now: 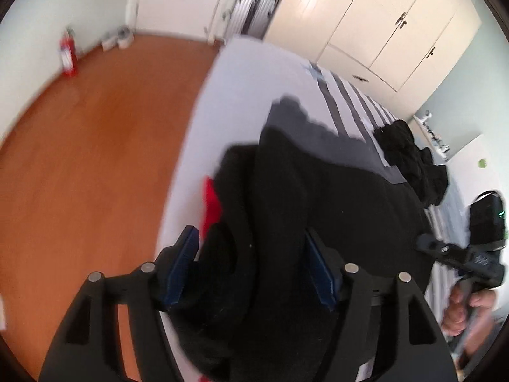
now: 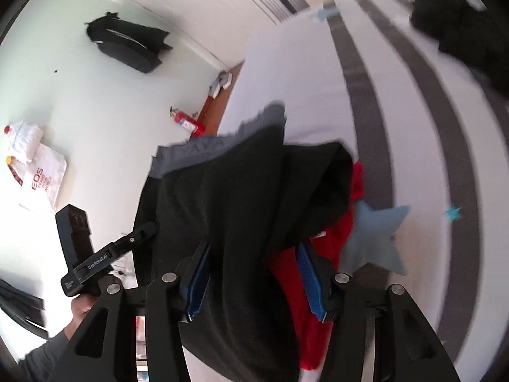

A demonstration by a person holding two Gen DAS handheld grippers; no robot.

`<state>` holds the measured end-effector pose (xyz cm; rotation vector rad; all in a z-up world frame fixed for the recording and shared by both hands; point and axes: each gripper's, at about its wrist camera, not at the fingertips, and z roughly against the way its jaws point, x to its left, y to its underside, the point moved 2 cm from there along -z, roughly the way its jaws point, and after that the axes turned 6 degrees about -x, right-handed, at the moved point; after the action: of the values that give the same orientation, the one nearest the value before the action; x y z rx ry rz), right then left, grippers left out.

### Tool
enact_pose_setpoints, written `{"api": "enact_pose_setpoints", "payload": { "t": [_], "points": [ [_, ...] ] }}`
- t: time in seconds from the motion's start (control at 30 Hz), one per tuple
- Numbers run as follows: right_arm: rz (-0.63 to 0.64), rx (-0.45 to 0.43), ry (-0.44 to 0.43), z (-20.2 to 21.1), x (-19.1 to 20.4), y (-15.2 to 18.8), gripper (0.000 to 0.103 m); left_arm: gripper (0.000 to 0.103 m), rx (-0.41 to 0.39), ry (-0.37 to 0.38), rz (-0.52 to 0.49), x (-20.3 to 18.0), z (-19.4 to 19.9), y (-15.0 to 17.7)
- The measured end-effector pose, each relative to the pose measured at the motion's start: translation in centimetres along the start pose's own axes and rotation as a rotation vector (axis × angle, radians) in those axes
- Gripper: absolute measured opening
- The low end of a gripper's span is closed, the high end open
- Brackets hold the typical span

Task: Fold clothes
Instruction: 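Lift the folded black trousers and carry them toward the red garment with both tools, then lower the folded trousers onto the red garment stack with both tools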

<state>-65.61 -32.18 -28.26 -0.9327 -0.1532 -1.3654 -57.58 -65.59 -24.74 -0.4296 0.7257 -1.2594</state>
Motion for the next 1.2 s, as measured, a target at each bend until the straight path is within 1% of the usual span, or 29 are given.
{"api": "enact_pose_setpoints", "payload": {
  "t": [0.03,0.07,0.1,0.13,0.17,0.23,0.3,0.33,0.37,0.4,0.43,0.5,0.57,0.6,0.67,0.73,0.8,0.9,0.97,1.1,1.2],
  "points": [
    [0.025,-0.033,0.038,1.0,0.0,-0.1,0.048,0.065,-0.036,-0.048,-0.013,0.0,0.8,-0.2],
    [0.053,-0.072,0.099,2.0,0.0,0.0,0.048,0.065,-0.071,-0.095,-0.025,0.0,1.5,-0.4],
    [0.084,-0.104,0.172,2.6,0.1,-0.2,0.047,0.064,-0.087,-0.106,-0.024,0.2,1.5,-1.2],
    [0.114,-0.136,0.245,3.2,0.3,-0.3,0.043,0.061,-0.097,-0.107,-0.019,0.5,1.3,-2.2],
    [0.142,-0.169,0.296,3.8,0.7,-0.5,0.042,0.058,-0.113,-0.103,-0.053,-0.3,1.1,-3.0],
    [0.187,-0.227,0.276,4.0,2.6,-1.1,0.042,0.035,-0.148,-0.092,-0.138,-2.4,0.6,-4.6],
    [0.250,-0.279,0.252,3.2,5.5,-1.7,0.042,0.024,-0.144,-0.048,-0.170,-5.3,-1.4,-5.7],
    [0.273,-0.291,0.247,2.5,6.7,-1.9,0.042,0.020,-0.141,-0.024,-0.183,-6.8,-2.5,-6.3],
    [0.293,-0.301,0.233,1.4,7.8,-2.3,0.042,0.020,-0.129,0.001,-0.186,-7.8,-3.8,-6.8],
    [0.312,-0.309,0.226,0.3,8.8,-2.6,0.041,0.018,-0.120,0.005,-0.189,-8.2,-4.2,-7.0],
    [0.330,-0.314,0.237,-0.6,9.5,-2.5,0.040,0.018,-0.111,-0.004,-0.191,-8.4,-5.5,-7.1],
    [0.371,-0.314,0.269,-2.9,10.4,-2.4,0.040,0.017,-0.055,-0.025,-0.171,-8.9,-8.7,-6.7],
    [0.389,-0.274,0.318,-5.0,9.8,-2.4,0.038,0.016,-0.030,-0.066,-0.175,-8.3,-11.2,-5.8],
    [0.384,-0.243,0.326,-6.2,9.1,-2.3,0.032,0.016,-0.020,-0.079,-0.168,-7.8,-12.0,-5.6],
    [0.371,-0.231,0.307,-7.1,7.5,-2.0,0.032,0.015,-0.021,-0.064,-0.112,-6.8,-13.0,-5.6],
    [0.348,-0.243,0.292,-7.0,6.8,-2.1,0.032,0.005,-0.024,-0.069,-0.086,-6.0,-12.9,-5.7],
    [0.321,-0.255,0.313,-6.5,6.0,-2.6,0.031,0.002,-0.035,-0.069,-0.079,-5.6,-12.2,-5.9],
    [0.301,-0.265,0.323,-5.9,4.7,-2.4,0.031,0.002,-0.050,-0.066,-0.119,-5.4,-10.9,-5.5],
    [0.309,-0.266,0.329,-6.0,4.2,-2.3,0.032,0.002,-0.038,-0.066,-0.126,-5.0,-11.7,-4.9],
    [0.285,-0.246,0.309,-7.2,2.9,-2.8,0.034,0.002,-0.030,-0.075,-0.097,-4.3,-12.6,-4.7],
    [0.314,-0.246,0.326,-7.2,2.8,-3.1,0.034,0.002,-0.057,-0.128,-0.048,-2.7,-11.8,-5.3]
  ]
}}
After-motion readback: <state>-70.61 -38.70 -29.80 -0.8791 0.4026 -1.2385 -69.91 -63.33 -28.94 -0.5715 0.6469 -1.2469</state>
